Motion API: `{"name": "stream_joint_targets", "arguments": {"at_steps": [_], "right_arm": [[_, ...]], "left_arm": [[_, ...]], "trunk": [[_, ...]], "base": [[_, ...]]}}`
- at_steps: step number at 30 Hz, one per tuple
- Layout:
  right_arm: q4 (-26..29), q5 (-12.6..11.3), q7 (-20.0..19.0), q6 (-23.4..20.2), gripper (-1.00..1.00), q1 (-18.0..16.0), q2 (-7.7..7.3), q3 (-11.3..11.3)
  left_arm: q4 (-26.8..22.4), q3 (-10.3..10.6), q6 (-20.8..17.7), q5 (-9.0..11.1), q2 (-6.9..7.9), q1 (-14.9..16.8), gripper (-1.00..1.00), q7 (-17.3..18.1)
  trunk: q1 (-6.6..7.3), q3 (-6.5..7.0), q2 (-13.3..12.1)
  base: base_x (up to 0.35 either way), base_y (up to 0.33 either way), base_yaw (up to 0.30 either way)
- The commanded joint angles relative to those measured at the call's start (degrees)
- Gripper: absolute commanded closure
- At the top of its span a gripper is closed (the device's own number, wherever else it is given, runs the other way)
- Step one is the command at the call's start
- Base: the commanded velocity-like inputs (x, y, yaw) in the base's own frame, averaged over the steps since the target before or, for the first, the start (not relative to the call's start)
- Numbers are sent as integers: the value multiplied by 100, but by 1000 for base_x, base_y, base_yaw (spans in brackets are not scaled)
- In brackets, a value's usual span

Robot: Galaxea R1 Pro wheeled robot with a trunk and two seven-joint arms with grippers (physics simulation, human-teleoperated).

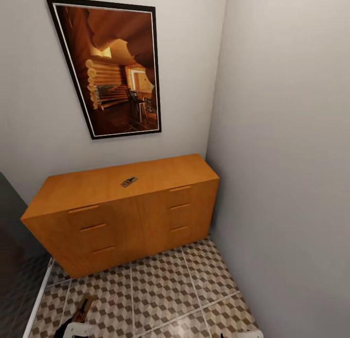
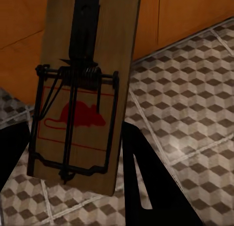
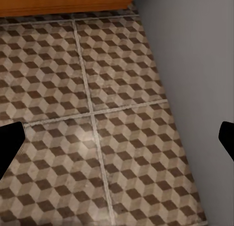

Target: Take the four mousetraps from the cabinet in the bathroom and place them on the bathroom floor. Make sure all four end up on the same floor surface, and ensure that at least two of them are either under or directly next to the same bathroom sink.

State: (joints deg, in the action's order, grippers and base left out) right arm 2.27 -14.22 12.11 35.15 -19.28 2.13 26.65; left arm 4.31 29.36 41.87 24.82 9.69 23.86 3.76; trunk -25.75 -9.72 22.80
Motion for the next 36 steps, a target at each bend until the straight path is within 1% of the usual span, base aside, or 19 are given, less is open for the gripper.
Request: {"name": "stream_joint_targets", "arguments": {"at_steps": [1, 9, 16, 24, 27, 30, 36], "right_arm": [[-5, -37, 28, 32, -100, -5, 1, 51], [-11, -28, 28, 267, -100, -5, -10, 51], [-10, -28, 28, 289, -100, -5, -11, 51], [-15, -28, 28, 290, -100, -5, -11, 51], [-16, -28, 28, 290, -100, -5, -11, 51], [-16, -28, 28, 291, -100, -5, -11, 51], [-16, -26, 28, 284, -100, -5, -11, 51]], "left_arm": [[18, 32, 23, 58, -2, 7, 100, 37], [18, 26, 18, 58, -2, 8, 100, 37], [18, 26, 16, 58, -2, 8, 100, 37], [18, 26, 14, 56, -9, 5, 100, 39], [18, 26, 13, 57, -35, 5, 100, 42], [24, 26, 8, 54, -48, 4, 100, 43], [25, 26, 6, 52, -62, 7, 100, 45]], "trunk": [[-3, -11, 12], [-3, -11, 12], [-3, -11, 12], [-3, -11, 12], [-3, -11, 12], [-3, -11, 12], [-3, -11, 12]], "base": [[0, 270, 0], [0, 290, 0], [13, 296, 0], [135, 277, 0], [135, 270, 0], [103, 177, 0], [21, 35, 0]]}}
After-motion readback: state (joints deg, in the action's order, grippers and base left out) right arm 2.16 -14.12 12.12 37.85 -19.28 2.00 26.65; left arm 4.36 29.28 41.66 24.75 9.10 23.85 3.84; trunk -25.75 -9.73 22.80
